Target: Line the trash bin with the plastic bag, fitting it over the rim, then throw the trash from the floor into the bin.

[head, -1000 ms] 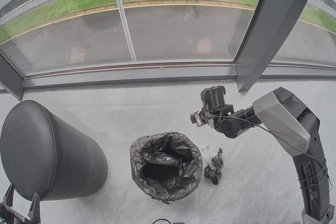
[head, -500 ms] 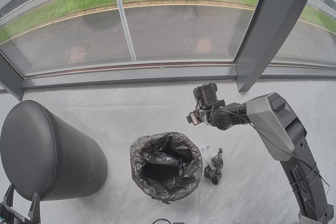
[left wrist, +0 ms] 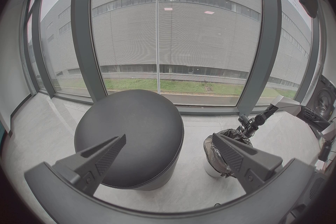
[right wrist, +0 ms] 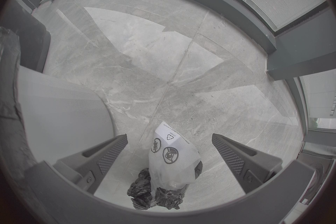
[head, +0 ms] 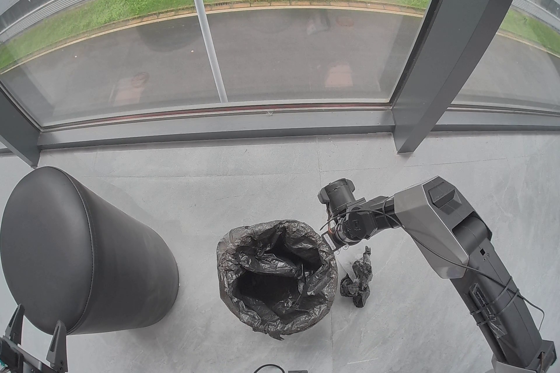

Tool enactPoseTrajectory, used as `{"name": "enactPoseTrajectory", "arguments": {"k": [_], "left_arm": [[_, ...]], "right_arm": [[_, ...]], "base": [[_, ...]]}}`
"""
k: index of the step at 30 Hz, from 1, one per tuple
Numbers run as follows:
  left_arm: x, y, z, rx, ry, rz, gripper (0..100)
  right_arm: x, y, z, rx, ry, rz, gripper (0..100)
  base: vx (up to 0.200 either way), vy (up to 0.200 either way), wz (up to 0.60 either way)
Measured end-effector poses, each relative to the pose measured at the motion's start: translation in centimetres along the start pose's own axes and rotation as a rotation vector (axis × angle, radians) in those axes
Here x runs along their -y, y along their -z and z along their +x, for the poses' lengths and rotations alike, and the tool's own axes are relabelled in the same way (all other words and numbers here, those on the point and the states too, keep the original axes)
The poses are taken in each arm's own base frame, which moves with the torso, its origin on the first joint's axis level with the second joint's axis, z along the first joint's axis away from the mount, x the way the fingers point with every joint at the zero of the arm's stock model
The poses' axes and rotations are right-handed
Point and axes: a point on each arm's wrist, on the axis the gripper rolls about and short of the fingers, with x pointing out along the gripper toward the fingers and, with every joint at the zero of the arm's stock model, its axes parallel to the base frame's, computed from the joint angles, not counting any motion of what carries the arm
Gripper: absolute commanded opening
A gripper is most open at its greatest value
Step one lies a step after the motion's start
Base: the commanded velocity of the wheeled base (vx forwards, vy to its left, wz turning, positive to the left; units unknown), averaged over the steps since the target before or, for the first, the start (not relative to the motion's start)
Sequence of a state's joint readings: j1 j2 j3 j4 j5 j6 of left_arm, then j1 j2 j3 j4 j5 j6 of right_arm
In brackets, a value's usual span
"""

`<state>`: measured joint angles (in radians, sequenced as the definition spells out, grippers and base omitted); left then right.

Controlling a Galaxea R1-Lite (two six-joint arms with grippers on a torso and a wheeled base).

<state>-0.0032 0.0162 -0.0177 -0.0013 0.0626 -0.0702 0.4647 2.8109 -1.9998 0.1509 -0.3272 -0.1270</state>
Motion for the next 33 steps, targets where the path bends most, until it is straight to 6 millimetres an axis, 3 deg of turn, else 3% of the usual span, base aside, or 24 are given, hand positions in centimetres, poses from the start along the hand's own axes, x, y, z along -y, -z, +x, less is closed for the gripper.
{"name": "enactPoseTrajectory", "arguments": {"k": [33], "left_arm": [[0.0,0.0,0.0,0.000,0.000,0.000,100]], "right_arm": [[-0.6,3.1,2.5,-0.135,-0.001,0.005,100]], "base": [[0.000,0.000,0.00]]}}
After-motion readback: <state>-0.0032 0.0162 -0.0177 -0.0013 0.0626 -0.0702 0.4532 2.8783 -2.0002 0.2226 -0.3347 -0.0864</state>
